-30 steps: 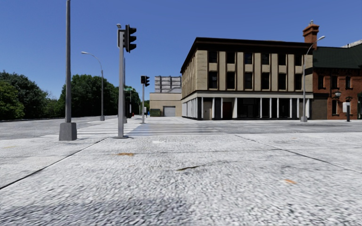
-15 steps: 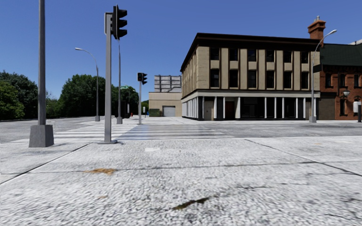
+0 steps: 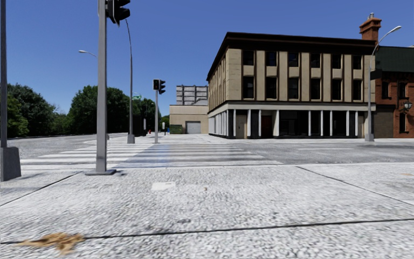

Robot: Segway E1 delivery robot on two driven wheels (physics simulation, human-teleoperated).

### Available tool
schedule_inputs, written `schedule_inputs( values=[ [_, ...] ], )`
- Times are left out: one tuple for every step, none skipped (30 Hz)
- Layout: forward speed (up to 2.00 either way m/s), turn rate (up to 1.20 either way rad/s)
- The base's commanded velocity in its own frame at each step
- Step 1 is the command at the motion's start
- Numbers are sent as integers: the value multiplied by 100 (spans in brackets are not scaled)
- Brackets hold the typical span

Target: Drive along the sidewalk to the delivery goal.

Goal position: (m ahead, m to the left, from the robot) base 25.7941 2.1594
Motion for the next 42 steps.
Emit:
schedule_inputs(
  values=[
    [200,0],
    [200,0],
    [200,0],
    [200,0],
    [200,0],
    [200,0],
    [200,0],
    [200,0],
    [200,0],
    [200,0],
    [200,0],
    [200,0],
    [200,0],
    [200,0],
    [200,0],
    [200,0],
    [200,0],
    [200,0],
    [200,0],
    [200,0],
    [200,0],
    [200,0],
    [200,0],
    [200,0],
    [200,0],
    [200,0],
    [200,0],
    [200,0],
    [200,0],
    [200,0],
    [200,0],
    [200,0],
    [200,0],
    [200,0],
    [200,0],
    [200,0],
    [200,0],
    [200,0],
    [200,0],
    [200,0],
    [200,7],
    [200,13]
  ],
)
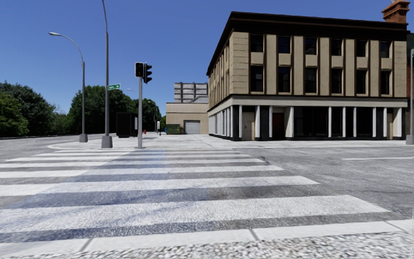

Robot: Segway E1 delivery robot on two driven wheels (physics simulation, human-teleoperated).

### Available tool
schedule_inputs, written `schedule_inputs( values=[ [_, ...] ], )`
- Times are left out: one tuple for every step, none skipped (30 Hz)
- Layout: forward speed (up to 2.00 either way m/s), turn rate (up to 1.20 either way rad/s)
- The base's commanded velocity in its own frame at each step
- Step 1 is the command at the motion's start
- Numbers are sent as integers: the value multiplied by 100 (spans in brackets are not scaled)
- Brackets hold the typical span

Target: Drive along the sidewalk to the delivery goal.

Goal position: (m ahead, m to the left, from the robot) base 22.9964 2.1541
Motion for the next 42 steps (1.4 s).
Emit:
schedule_inputs(
  values=[
    [200,15],
    [200,15],
    [200,17],
    [200,23],
    [200,26],
    [200,28],
    [200,28],
    [200,29],
    [200,30],
    [200,30],
    [200,30],
    [200,30],
    [200,30],
    [200,28],
    [195,11],
    [195,11],
    [184,5],
    [171,3],
    [165,0],
    [156,0],
    [156,0],
    [147,0],
    [142,0],
    [139,0],
    [139,0],
    [138,0],
    [138,0],
    [138,0],
    [138,0],
    [138,0],
    [138,0],
    [138,0],
    [138,0],
    [138,0],
    [138,0],
    [144,0],
    [151,1],
    [153,5],
    [153,5],
    [155,7],
    [155,10],
    [156,13]
  ],
)
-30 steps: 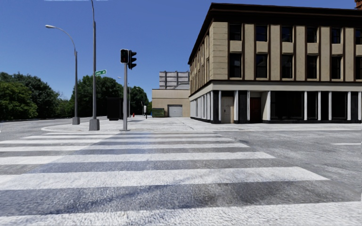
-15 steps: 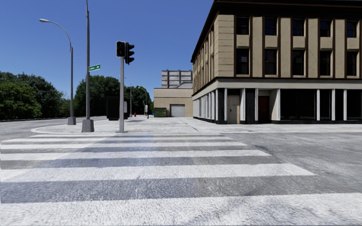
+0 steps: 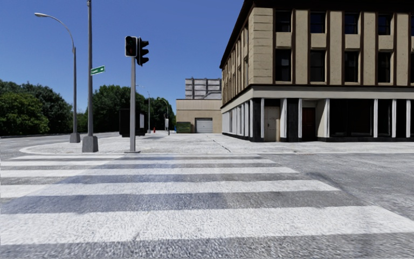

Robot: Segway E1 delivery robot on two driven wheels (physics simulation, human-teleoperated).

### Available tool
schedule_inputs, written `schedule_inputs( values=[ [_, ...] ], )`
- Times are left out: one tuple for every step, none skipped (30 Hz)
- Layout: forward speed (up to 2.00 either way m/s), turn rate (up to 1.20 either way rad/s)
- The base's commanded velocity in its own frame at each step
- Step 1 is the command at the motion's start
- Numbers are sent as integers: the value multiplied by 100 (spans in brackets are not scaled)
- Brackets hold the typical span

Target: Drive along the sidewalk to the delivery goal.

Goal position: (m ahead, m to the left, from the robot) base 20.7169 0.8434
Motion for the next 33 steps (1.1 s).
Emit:
schedule_inputs(
  values=[
    [156,16],
    [156,16],
    [156,17],
    [157,18],
    [200,18],
    [200,18],
    [200,18],
    [200,18],
    [200,7],
    [200,0],
    [200,0],
    [200,0],
    [200,0],
    [200,0],
    [200,0],
    [200,0],
    [200,0],
    [200,0],
    [200,0],
    [200,0],
    [200,0],
    [200,0],
    [200,0],
    [200,0],
    [200,0],
    [200,0],
    [200,0],
    [200,0],
    [200,0],
    [200,0],
    [200,0],
    [200,0],
    [200,0]
  ],
)
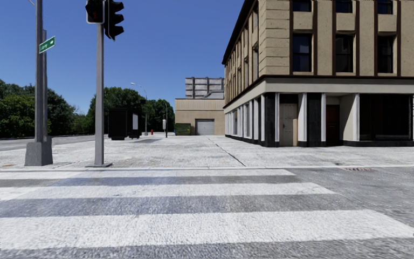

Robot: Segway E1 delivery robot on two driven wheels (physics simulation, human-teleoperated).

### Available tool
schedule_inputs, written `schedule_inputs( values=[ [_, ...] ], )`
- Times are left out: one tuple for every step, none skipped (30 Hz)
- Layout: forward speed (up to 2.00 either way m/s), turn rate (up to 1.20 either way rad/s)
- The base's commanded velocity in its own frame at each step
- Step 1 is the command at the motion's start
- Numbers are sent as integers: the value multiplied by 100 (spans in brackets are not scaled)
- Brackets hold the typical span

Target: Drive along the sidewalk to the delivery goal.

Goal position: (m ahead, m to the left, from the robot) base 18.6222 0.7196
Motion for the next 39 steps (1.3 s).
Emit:
schedule_inputs(
  values=[
    [200,0],
    [200,0],
    [200,0],
    [200,0],
    [200,0],
    [200,0],
    [200,0],
    [200,0],
    [200,0],
    [200,0],
    [200,0],
    [200,0],
    [200,0],
    [200,0],
    [200,0],
    [200,0],
    [200,0],
    [200,0],
    [200,0],
    [200,0],
    [200,0],
    [200,0],
    [200,0],
    [200,0],
    [200,0],
    [200,0],
    [200,0],
    [200,0],
    [200,0],
    [200,0],
    [200,0],
    [200,0],
    [200,0],
    [200,0],
    [200,0],
    [200,0],
    [200,0],
    [200,0],
    [200,0]
  ],
)
